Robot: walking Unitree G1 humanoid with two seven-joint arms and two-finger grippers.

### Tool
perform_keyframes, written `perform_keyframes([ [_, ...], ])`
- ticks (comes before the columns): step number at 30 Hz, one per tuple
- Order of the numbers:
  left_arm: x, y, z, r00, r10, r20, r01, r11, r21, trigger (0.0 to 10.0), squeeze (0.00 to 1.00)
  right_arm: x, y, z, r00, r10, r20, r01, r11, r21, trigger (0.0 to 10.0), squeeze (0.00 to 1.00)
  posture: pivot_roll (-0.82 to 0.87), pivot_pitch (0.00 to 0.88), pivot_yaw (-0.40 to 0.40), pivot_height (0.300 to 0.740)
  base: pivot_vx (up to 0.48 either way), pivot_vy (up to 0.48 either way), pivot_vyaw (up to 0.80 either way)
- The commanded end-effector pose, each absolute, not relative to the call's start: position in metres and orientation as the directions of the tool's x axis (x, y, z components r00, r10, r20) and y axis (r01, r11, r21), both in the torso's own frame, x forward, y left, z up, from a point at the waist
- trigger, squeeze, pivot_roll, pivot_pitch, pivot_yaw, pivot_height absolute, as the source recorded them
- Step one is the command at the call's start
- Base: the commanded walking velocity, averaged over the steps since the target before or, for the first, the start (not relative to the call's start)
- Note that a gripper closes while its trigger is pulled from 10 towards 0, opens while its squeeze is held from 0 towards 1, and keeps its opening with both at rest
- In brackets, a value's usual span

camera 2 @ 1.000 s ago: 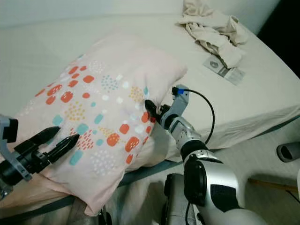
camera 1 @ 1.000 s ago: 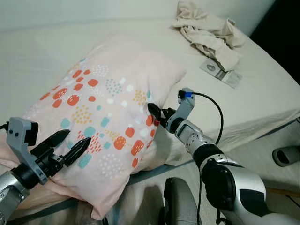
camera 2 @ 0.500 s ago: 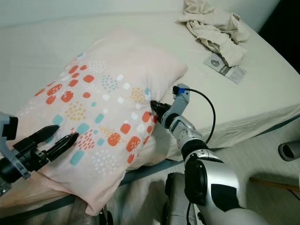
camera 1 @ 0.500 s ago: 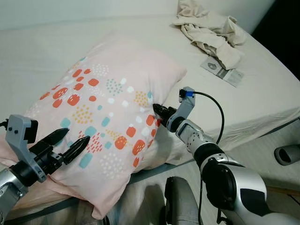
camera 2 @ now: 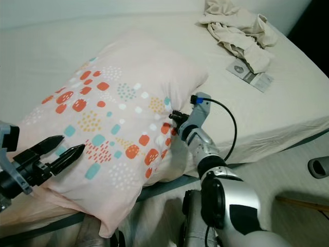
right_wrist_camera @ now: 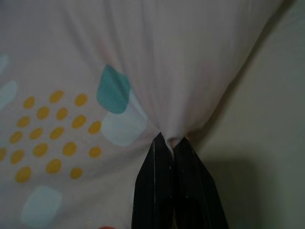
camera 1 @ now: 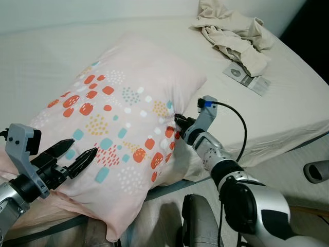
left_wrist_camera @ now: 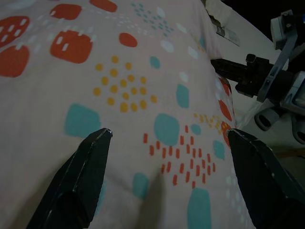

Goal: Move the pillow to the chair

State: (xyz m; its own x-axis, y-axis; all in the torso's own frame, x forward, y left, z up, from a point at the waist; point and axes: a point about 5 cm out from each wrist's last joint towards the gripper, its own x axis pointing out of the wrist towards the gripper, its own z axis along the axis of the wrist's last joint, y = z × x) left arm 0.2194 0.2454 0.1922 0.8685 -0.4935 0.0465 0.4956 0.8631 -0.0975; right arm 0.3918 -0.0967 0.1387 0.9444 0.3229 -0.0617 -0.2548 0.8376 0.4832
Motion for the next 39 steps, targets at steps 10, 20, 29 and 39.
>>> perform_keyframes([
  [10,0.215,0.246,0.188,0.867,-0.497,0.015,0.496,0.863,-0.100,10.0,0.00,0.362,-0.092,0.111,0.959,0.283,-0.002,-0.243,0.828,0.506,0.0,0.00,0.13,0.283,-0.117,0.590,0.000,0.000,0.00],
  [20,0.220,0.243,0.186,0.852,-0.524,0.013,0.522,0.846,-0.108,10.0,0.00,0.285,-0.154,0.127,0.998,0.058,0.034,-0.066,0.927,0.370,0.0,0.00,0.10,0.271,-0.100,0.590,0.000,0.000,0.00],
  [29,0.222,0.241,0.185,0.846,-0.533,0.011,0.531,0.841,-0.107,10.0,0.00,0.258,-0.182,0.116,0.993,-0.085,-0.081,0.103,0.962,0.252,0.0,0.00,0.10,0.265,-0.104,0.590,0.000,0.000,0.00],
  [39,0.231,0.258,0.176,0.918,-0.396,-0.014,0.393,0.914,-0.103,10.0,0.00,0.255,-0.183,0.096,0.981,-0.047,-0.189,0.092,0.967,0.236,10.0,1.00,0.09,0.235,-0.104,0.590,0.000,0.000,0.00],
])
